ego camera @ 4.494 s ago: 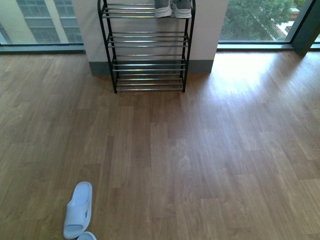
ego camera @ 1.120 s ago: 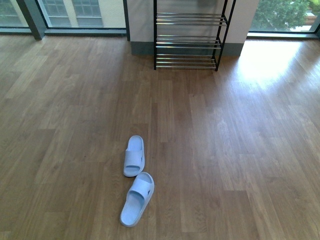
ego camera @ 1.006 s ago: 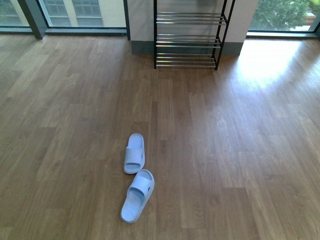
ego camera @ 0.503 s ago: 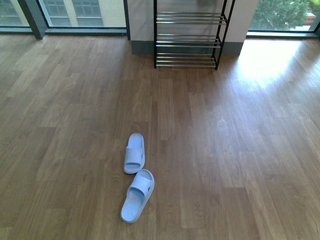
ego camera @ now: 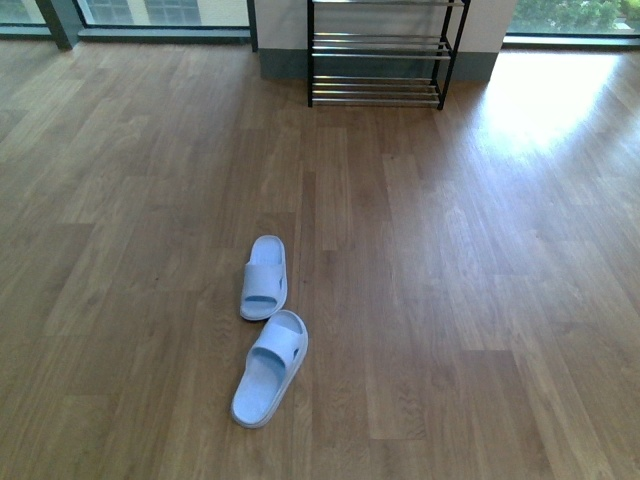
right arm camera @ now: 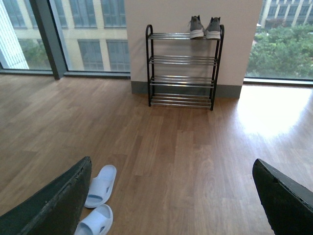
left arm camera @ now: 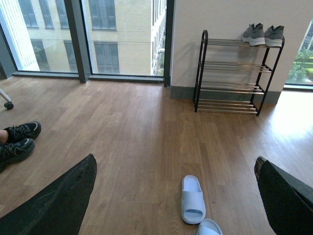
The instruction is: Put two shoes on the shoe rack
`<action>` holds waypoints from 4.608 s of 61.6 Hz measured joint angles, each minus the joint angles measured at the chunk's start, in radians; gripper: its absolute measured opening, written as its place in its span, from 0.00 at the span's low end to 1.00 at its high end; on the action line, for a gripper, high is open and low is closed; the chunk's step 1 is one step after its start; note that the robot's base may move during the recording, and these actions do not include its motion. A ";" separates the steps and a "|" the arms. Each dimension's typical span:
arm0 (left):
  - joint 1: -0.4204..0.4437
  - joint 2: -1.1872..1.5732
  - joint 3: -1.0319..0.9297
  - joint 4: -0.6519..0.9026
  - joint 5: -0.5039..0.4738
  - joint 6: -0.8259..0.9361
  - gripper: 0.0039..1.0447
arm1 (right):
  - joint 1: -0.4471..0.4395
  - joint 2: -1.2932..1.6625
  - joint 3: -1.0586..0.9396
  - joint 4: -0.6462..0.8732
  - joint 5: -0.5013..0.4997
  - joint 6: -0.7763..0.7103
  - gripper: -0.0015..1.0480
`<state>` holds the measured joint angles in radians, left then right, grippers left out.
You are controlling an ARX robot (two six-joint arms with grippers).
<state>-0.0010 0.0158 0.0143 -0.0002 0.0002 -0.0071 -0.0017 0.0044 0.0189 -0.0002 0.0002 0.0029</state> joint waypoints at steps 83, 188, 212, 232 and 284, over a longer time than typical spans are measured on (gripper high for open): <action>0.000 0.000 0.000 0.000 -0.001 0.000 0.91 | 0.000 0.000 0.000 0.000 -0.001 0.000 0.91; 0.000 0.000 0.000 -0.001 0.000 0.000 0.91 | 0.126 2.556 0.568 0.713 0.159 0.273 0.91; 0.000 0.000 0.000 -0.001 0.000 0.000 0.91 | 0.180 2.696 0.715 0.835 0.010 0.566 0.91; 0.000 0.000 0.000 -0.001 0.000 0.000 0.91 | 0.230 2.674 0.727 0.781 -0.055 0.584 0.91; 0.000 0.000 0.000 -0.001 0.000 0.000 0.91 | 0.377 2.845 1.020 0.541 -0.129 0.599 0.91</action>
<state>-0.0010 0.0158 0.0139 -0.0010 -0.0002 -0.0067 0.3756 2.8494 1.0386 0.5407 -0.1287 0.6022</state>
